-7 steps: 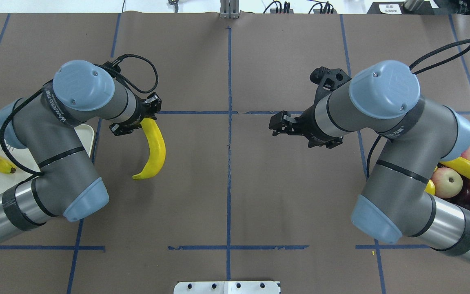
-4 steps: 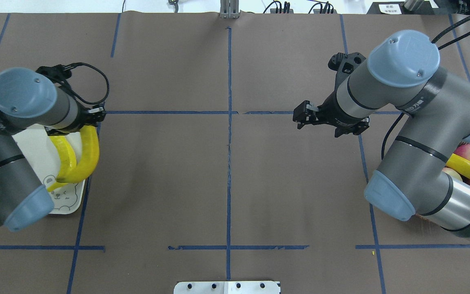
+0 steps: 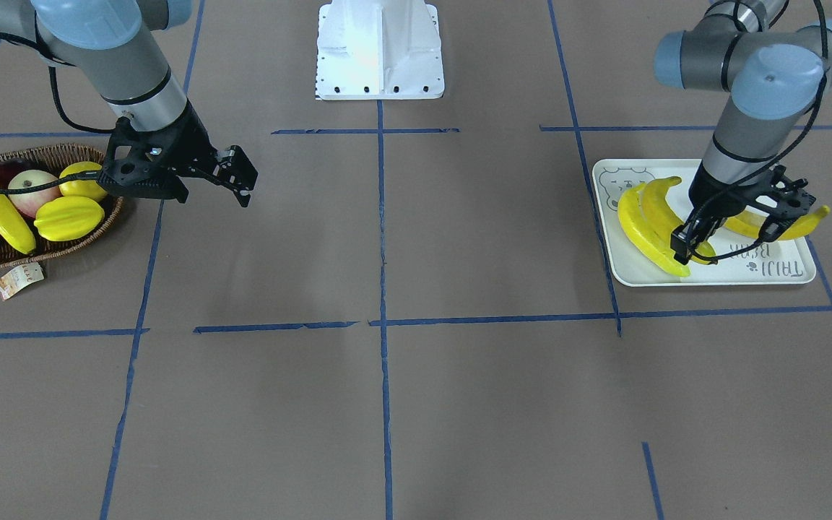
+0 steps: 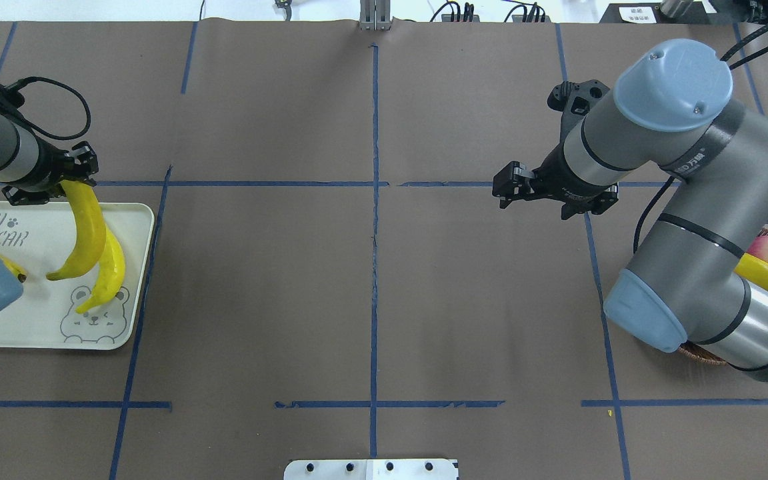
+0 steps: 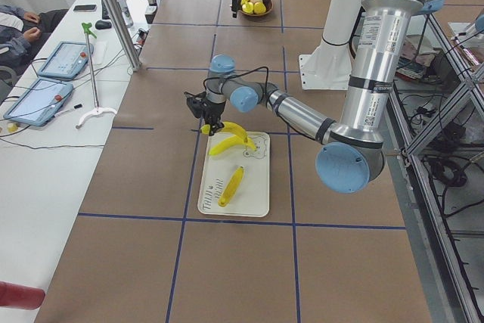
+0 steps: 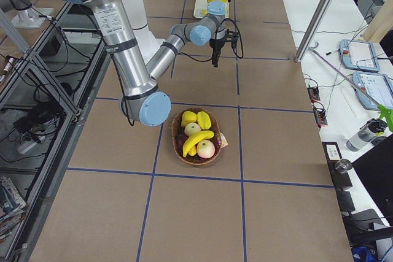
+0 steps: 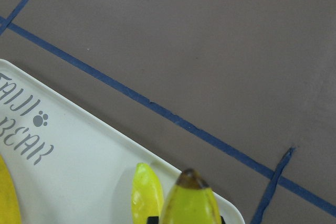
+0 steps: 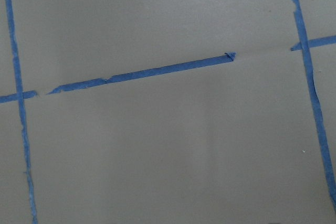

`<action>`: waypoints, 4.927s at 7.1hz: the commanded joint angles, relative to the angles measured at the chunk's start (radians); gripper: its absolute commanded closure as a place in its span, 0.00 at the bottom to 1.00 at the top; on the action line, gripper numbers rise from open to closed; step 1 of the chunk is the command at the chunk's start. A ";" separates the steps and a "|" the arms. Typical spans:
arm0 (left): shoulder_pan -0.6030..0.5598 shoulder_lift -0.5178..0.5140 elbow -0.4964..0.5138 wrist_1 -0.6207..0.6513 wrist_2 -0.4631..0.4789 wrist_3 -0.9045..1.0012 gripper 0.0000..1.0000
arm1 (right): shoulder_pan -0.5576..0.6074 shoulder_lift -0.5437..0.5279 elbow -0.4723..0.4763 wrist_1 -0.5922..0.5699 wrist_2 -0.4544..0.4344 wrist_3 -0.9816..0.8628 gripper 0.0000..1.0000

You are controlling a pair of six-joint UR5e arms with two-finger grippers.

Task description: Transfer all bananas from basket to plate

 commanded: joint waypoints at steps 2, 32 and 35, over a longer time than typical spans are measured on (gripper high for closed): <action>-0.017 0.064 0.121 -0.204 -0.093 -0.137 1.00 | 0.000 0.003 0.005 -0.003 0.000 0.001 0.00; 0.336 -0.263 -0.226 0.266 -0.098 0.281 0.00 | 0.273 -0.810 -0.003 0.469 -0.023 -1.182 0.02; 0.336 -0.263 -0.226 0.266 -0.097 0.281 0.00 | 0.205 -0.805 -0.005 0.463 -0.047 -1.165 0.02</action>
